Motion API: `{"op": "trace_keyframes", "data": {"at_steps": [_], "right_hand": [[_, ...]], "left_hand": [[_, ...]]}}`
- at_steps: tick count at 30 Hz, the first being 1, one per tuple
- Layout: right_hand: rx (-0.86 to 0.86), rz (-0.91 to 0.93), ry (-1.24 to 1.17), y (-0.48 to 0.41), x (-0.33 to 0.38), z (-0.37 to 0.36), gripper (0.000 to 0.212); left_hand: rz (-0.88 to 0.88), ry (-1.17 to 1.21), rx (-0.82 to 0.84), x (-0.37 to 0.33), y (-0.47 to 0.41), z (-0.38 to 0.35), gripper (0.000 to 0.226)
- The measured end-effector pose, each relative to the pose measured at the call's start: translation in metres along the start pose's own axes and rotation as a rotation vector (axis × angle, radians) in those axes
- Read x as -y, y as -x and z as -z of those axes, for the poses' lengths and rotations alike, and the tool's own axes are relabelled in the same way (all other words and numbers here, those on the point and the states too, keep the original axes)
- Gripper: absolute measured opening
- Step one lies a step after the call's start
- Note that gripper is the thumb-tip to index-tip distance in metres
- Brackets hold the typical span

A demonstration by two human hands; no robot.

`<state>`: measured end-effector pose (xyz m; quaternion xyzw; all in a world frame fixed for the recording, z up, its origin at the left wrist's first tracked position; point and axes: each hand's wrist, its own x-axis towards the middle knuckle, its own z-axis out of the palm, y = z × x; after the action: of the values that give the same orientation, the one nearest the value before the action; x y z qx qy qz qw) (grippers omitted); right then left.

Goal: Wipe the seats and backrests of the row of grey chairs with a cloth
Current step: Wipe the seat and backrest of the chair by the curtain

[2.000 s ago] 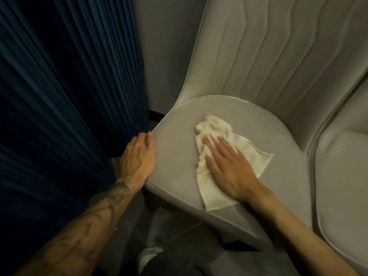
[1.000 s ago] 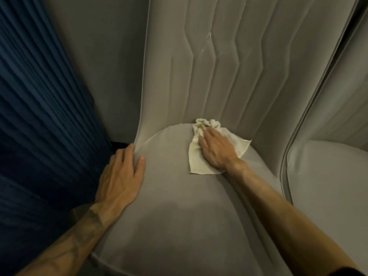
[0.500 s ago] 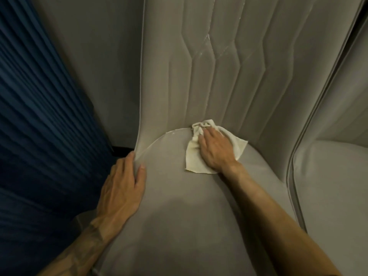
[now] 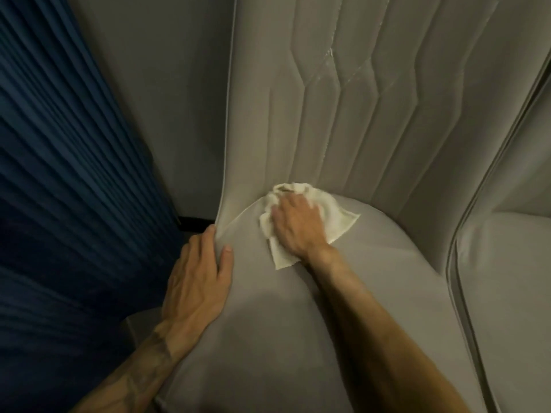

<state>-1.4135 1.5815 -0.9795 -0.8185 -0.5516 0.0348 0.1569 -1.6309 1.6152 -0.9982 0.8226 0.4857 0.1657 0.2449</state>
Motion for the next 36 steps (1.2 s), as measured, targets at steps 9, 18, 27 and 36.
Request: {"op": "trace_keyframes", "data": {"at_steps": [9, 18, 27, 36], "right_hand": [[0.055, 0.135, -0.048, 0.008, 0.005, -0.005, 0.043], [0.092, 0.152, 0.011, 0.011, 0.009, -0.001, 0.046], [0.027, 0.020, 0.034, 0.012, 0.045, -0.018, 0.044], [0.007, -0.081, 0.165, 0.012, -0.050, 0.016, 0.048]], "left_hand": [[0.003, -0.010, 0.006, -0.001, 0.001, 0.002, 0.063], [-0.002, -0.021, 0.012, 0.000, 0.003, 0.006, 0.065], [0.003, -0.024, 0.017, -0.002, 0.004, 0.007, 0.065], [0.021, 0.033, 0.036, -0.003, 0.005, 0.009, 0.063]]}}
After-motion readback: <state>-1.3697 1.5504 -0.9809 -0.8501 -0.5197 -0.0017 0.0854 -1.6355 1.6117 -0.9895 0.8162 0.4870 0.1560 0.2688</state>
